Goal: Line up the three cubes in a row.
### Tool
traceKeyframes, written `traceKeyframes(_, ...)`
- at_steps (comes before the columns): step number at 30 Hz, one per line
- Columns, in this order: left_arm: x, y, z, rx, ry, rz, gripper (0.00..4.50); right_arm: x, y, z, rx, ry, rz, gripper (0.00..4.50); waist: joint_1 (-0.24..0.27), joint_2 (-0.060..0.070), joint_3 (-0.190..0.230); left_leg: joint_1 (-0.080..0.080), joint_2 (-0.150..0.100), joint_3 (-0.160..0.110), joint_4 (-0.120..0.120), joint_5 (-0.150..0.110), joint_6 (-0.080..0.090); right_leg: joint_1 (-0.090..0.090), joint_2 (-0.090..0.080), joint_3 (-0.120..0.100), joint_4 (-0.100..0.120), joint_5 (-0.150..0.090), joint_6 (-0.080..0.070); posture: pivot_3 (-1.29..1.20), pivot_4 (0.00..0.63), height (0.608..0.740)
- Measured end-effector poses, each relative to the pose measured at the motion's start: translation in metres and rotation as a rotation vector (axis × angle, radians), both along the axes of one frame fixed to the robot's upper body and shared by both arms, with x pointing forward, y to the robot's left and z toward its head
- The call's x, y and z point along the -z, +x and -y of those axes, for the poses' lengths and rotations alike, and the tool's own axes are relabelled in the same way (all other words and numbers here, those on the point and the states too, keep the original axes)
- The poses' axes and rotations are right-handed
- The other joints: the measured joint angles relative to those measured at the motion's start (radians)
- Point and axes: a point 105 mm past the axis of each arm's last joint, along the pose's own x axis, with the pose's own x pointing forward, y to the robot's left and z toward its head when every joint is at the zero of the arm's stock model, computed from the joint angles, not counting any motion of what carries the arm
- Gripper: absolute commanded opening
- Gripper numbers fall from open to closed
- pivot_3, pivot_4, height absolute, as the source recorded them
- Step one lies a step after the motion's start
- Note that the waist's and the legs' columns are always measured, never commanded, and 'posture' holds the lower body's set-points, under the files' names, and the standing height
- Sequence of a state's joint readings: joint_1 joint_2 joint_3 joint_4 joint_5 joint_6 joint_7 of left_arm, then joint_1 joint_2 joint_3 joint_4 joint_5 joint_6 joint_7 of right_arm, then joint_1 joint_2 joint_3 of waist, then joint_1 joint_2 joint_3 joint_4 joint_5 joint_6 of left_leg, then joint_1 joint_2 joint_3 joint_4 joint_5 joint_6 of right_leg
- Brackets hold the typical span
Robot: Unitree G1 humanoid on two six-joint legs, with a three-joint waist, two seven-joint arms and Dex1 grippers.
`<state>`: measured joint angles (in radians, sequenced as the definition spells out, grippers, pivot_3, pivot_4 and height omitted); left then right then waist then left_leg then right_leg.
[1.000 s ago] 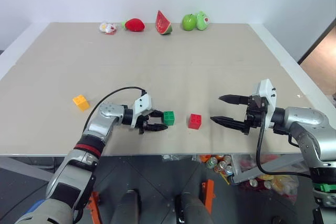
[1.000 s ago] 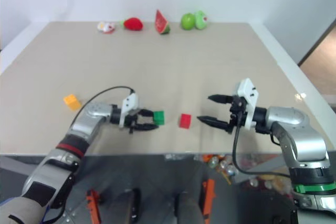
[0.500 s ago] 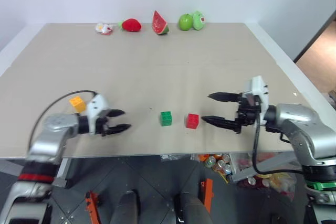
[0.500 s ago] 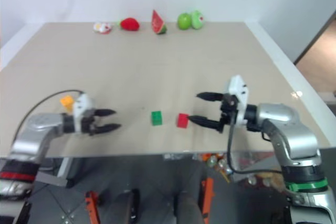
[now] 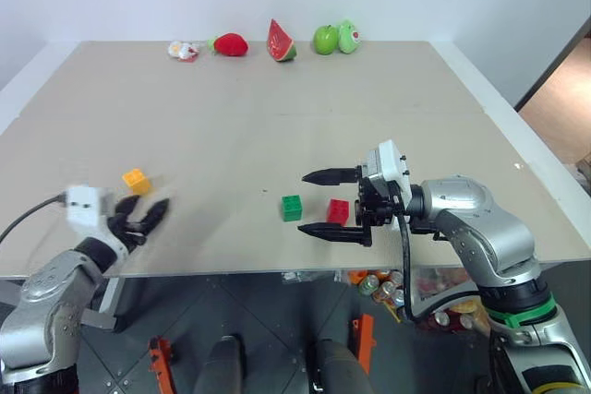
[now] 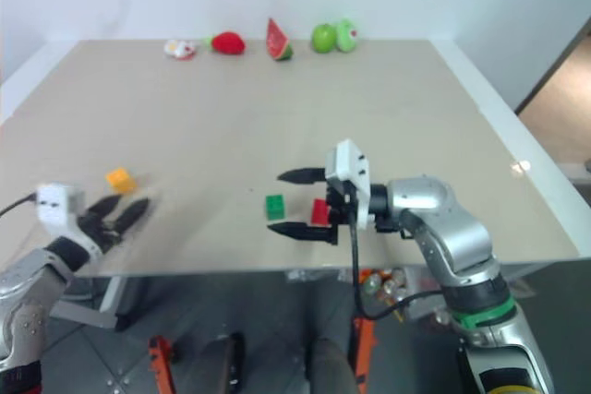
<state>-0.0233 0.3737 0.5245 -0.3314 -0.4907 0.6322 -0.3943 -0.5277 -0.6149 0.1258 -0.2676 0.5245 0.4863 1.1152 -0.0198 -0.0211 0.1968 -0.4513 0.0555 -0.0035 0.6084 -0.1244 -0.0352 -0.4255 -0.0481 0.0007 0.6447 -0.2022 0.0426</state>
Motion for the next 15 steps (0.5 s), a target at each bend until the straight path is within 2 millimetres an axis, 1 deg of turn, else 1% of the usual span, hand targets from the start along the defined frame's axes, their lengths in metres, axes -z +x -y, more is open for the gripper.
traceKeyframes(2, 0.004, -0.001, -0.009, -0.065, -0.01, -0.012, 3.24, 0.001, 0.0, 0.0, -0.005, 0.001, -0.002, 4.5, 0.0, 0.0, 0.0, 0.0, 0.0, 0.0, 0.0, 0.0, 0.0, 0.0, 0.0, 0.0, 0.0, 0.0, 0.0, 0.0, 0.15, 0.74)
traceKeyframes(3, 0.009, 0.0, -0.014, -0.1, -0.011, -0.032, 3.24, 0.002, 0.001, -0.001, -0.009, -0.001, -0.001, 4.5, 0.0, 0.0, 0.0, 0.0, -0.001, 0.0, 0.0, 0.0, 0.0, 0.0, 0.0, 0.0, 0.0, 0.0, 0.0, 0.0, 0.15, 0.74)
traceKeyframes(5, 0.017, 0.001, -0.018, -0.132, -0.012, -0.063, 3.24, 0.004, 0.001, -0.002, -0.016, -0.008, -0.001, 4.5, 0.0, -0.001, 0.0, 0.0, -0.001, 0.0, 0.0, 0.0, -0.001, 0.0, 0.0, 0.0, 0.0, 0.0, 0.0, 0.0, 0.15, 0.74)
traceKeyframes(7, 0.02, 0.006, -0.014, -0.128, -0.013, -0.076, 3.24, 0.005, 0.001, -0.003, -0.021, -0.007, 0.001, 4.5, 0.001, -0.002, 0.0, 0.0, -0.001, 0.0, 0.0, -0.001, -0.001, 0.0, 0.0, 0.0, 0.0, 0.0, 0.0, 0.0, 0.15, 0.74)
traceKeyframes(11, 0.017, 0.022, 0.0, -0.09, 0.003, -0.073, 3.24, 0.004, 0.0, -0.004, -0.022, -0.004, 0.004, 4.5, 0.001, -0.003, -0.001, 0.0, -0.001, 0.0, 0.0, -0.001, -0.002, 0.0, 0.0, 0.0, 0.0, 0.0, 0.0, 0.0, 0.15, 0.74)
traceKeyframes(15, 0.023, 0.035, 0.004, -0.082, 0.012, -0.101, 3.24, 0.004, 0.001, -0.004, -0.021, -0.003, 0.007, 4.5, 0.001, -0.003, -0.001, 0.0, 0.0, 0.0, 0.0, -0.001, -0.002, 0.0, 0.0, 0.0, 0.0, 0.0, -0.001, 0.0, 0.15, 0.74)
